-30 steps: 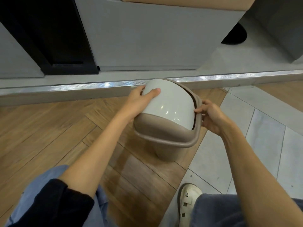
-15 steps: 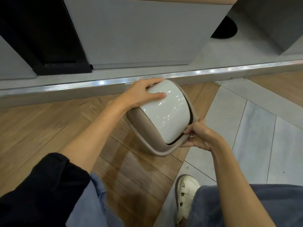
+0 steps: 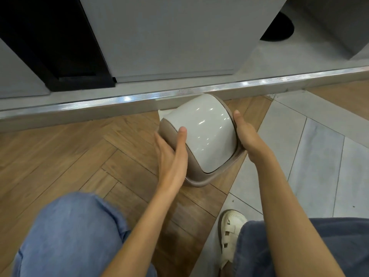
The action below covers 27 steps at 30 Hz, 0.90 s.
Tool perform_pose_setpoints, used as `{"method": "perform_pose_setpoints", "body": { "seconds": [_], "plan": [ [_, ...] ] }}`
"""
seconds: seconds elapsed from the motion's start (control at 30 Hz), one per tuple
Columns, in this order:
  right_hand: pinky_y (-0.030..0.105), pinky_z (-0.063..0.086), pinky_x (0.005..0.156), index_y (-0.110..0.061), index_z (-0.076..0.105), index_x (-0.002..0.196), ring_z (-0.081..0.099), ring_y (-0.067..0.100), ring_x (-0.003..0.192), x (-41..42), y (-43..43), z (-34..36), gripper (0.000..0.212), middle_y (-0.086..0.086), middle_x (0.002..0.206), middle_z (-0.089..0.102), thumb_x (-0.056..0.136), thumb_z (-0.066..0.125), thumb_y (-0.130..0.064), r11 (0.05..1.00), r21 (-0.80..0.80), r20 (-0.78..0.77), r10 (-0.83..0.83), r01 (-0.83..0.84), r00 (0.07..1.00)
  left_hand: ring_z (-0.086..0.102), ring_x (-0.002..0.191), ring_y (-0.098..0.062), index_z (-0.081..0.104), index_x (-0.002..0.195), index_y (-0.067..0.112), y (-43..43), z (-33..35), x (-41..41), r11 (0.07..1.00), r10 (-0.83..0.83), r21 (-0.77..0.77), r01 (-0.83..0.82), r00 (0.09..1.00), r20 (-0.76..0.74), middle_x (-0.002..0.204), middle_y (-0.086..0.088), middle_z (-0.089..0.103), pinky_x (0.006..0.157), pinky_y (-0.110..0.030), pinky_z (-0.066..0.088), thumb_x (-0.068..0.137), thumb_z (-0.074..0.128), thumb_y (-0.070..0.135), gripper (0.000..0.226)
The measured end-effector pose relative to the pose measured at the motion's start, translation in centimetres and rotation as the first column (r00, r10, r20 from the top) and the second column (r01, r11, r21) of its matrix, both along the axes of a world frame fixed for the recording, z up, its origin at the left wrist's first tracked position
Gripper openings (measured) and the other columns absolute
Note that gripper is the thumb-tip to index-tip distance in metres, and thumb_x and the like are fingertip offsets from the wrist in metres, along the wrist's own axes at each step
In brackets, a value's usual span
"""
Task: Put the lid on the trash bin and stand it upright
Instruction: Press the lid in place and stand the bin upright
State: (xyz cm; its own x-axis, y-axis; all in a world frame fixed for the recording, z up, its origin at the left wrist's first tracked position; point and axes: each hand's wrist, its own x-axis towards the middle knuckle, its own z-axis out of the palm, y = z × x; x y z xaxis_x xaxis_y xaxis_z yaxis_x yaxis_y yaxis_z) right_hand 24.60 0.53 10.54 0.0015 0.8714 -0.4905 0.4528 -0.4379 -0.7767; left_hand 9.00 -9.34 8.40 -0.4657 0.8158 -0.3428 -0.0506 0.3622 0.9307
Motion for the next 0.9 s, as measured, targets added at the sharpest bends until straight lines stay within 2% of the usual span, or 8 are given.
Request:
{"method": "perform_pose_setpoints", "body": {
  "seconds": [0.13, 0.2, 0.3, 0.43, 0.57, 0.63, 0.73, 0.9],
  "plan": [
    [0.042, 0.028, 0.116, -0.022, 0.039, 0.147, 0.037, 0.022, 0.138, 0.8, -1.5, -2.0, 0.065, 0.002, 0.151, 0.042, 0.097, 0.020, -0.060, 0.989, 0.051, -0.030, -0.139, 0.141, 0.990, 0.039, 0.137, -0.015, 0.031, 0.151, 0.027, 2.4, -0.6, -2.3, 0.986, -0.164, 0.005, 0.165, 0.983, -0.083, 0.151, 0.005, 0.042, 0.113, -0.036, 0.030, 0.081, 0.041, 0.075, 0.085],
    [0.046, 0.025, 0.117, -0.025, 0.036, 0.148, 0.035, 0.021, 0.140, 0.7, -1.9, -2.6, 0.071, 0.001, 0.154, 0.039, 0.093, 0.019, -0.065, 0.983, 0.043, -0.059, -0.175, 0.177, 0.983, 0.043, 0.134, -0.015, 0.033, 0.149, 0.029, 3.1, -1.0, -2.9, 0.979, -0.203, -0.006, 0.203, 0.975, -0.091, 0.147, 0.007, 0.047, 0.111, -0.035, 0.033, 0.080, 0.043, 0.075, 0.084],
    [0.045, 0.025, 0.118, -0.030, 0.036, 0.147, 0.035, 0.017, 0.140, 0.2, -2.2, -3.0, 0.084, -0.003, 0.153, 0.040, 0.079, 0.021, -0.077, 0.981, 0.017, -0.113, -0.189, 0.192, 0.975, 0.044, 0.134, -0.015, 0.029, 0.150, 0.034, 3.0, -1.8, -2.5, 0.987, -0.159, -0.003, 0.160, 0.985, -0.072, 0.149, 0.007, 0.044, 0.112, -0.043, 0.035, 0.065, 0.049, 0.086, 0.101],
    [0.036, 0.037, 0.105, -0.031, 0.043, 0.143, 0.048, 0.016, 0.126, -0.4, -2.2, -3.0, 0.084, -0.007, 0.141, 0.051, 0.077, 0.030, -0.082, 0.984, 0.039, -0.166, -0.166, 0.175, 0.972, 0.044, 0.134, -0.017, 0.032, 0.149, 0.034, 2.6, -2.3, -1.6, 0.998, -0.053, 0.041, 0.056, 0.997, -0.052, 0.150, 0.003, 0.042, 0.110, -0.045, 0.038, 0.061, 0.056, 0.085, 0.105],
    [0.037, 0.046, 0.096, -0.024, 0.058, 0.129, 0.059, 0.017, 0.112, -1.3, -1.2, -2.9, 0.085, -0.005, 0.124, 0.064, 0.070, 0.040, -0.083, 0.974, 0.052, -0.150, -0.213, 0.222, 0.966, 0.048, 0.132, -0.016, 0.040, 0.146, 0.031, 4.5, -2.9, -2.1, 0.998, -0.005, 0.069, 0.008, 0.999, -0.037, 0.148, 0.002, 0.047, 0.109, -0.044, 0.040, 0.057, 0.058, 0.088, 0.108],
    [0.036, 0.048, 0.092, -0.021, 0.062, 0.120, 0.060, 0.016, 0.106, -2.0, -0.2, -2.7, 0.077, -0.005, 0.116, 0.065, 0.074, 0.042, -0.080, 0.970, 0.059, -0.149, -0.224, 0.234, 0.963, 0.046, 0.133, -0.016, 0.040, 0.147, 0.027, 5.2, -2.6, -2.2, 0.996, 0.027, 0.086, -0.023, 0.998, -0.048, 0.148, -0.002, 0.044, 0.111, -0.041, 0.038, 0.063, 0.059, 0.083, 0.102],
    [0.036, 0.047, 0.090, -0.019, 0.060, 0.110, 0.058, 0.020, 0.104, -2.7, 1.3, -2.5, 0.066, -0.004, 0.109, 0.063, 0.079, 0.043, -0.075, 0.963, 0.071, -0.141, -0.247, 0.259, 0.959, 0.038, 0.136, -0.015, 0.033, 0.152, 0.025, 6.2, -2.6, -2.3, 0.991, 0.059, 0.122, -0.053, 0.997, -0.045, 0.151, -0.004, 0.035, 0.106, -0.023, 0.028, 0.083, 0.060, 0.061, 0.082],
    [0.041, 0.048, 0.095, -0.015, 0.060, 0.121, 0.058, 0.024, 0.108, -2.6, 2.7, -2.8, 0.077, 0.002, 0.117, 0.063, 0.077, 0.044, -0.077, 0.947, 0.064, -0.128, -0.305, 0.314, 0.944, 0.037, 0.137, -0.017, 0.034, 0.151, 0.024, 8.0, -3.0, -2.4, 0.989, 0.068, 0.138, -0.050, 0.990, -0.127, 0.152, -0.003, 0.036, 0.102, -0.024, 0.028, 0.088, 0.056, 0.056, 0.075]
  ]
}}
